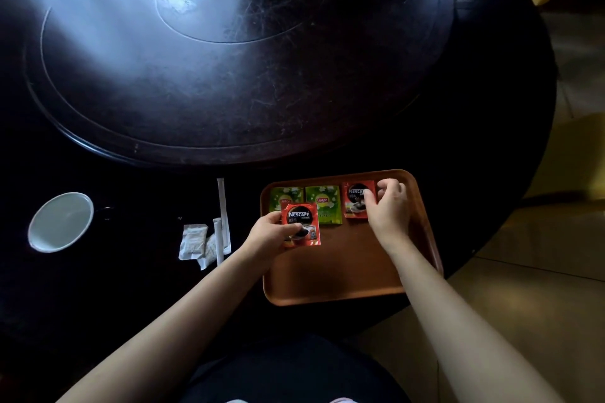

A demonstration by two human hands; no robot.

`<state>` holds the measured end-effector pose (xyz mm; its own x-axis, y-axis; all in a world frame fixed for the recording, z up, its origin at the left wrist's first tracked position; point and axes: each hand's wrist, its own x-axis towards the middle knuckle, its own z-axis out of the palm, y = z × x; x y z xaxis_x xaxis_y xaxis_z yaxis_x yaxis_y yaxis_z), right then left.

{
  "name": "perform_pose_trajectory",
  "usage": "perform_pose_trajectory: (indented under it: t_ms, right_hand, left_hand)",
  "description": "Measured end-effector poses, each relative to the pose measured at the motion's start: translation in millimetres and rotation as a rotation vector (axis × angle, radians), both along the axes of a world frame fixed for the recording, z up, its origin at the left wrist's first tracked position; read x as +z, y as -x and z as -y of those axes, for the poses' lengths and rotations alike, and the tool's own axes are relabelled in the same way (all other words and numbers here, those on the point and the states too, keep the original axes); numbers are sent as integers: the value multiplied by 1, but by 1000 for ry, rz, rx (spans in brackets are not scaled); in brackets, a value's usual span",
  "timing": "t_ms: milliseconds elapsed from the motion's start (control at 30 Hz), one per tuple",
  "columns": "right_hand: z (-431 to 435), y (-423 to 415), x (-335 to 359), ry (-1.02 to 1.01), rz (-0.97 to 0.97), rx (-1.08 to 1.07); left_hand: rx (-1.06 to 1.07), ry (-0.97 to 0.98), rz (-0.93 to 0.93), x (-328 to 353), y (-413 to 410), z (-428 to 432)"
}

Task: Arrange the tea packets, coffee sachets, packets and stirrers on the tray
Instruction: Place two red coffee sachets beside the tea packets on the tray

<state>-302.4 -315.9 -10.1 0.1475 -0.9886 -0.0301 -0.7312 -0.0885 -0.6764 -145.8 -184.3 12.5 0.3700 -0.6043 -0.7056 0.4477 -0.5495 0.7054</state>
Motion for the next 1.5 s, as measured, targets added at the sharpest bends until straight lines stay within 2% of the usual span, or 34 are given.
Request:
perform_pose_trajectory:
  t_ms: [67,100,200,233,367,500,767,833,867,967,1033,1133,1233,1333,1400,1500]
  right_hand:
    - [-7,1,10,-9,90,35]
    - [-11,2,15,-83,169,88]
    - [-31,3,32,-483,365,283]
    - [-38,5,34,-546,402,300]
    - [-45,20,36,-522,534,122]
    - [-48,27,35,-577,511,180]
    - [-37,44,31,-480,519,57]
    - [-28,52,28,-428,454,9]
    - [-21,57,27,-394,410,-35]
    - [5,71,19,-315,232,-152]
    - [18,71,14,-273,142,-170]
    - [28,63,8,-181,-23,-122]
    - [28,57,5,-63,-181,-85]
    - [20,53,2,101,-291,-37]
    - [14,51,-2,191,-333,110]
    - [9,51,-9,169,-353,256]
  left_hand:
    - [5,12,-35,3,2,3]
    - [8,23,-65,6,5,5]
    - [-1,63,-144,12,17,14]
    - [-10,76,-162,14,22,17]
    - [-23,113,-221,19,35,25]
    - [-50,154,-223,22,43,31]
    - [-93,131,-207,20,50,33]
    - [-130,103,-70,16,50,33]
    - [-196,84,115,14,49,32]
    - [-527,109,859,6,45,26]
    - [-670,162,1082,3,43,21]
    - [-786,198,1251,-3,41,17]
    - [-816,222,1342,-11,41,15]
    - [-898,165,1344,-21,40,16]
    - [-948,144,1342,-28,38,15]
    - [-983,122,1324,-32,38,13]
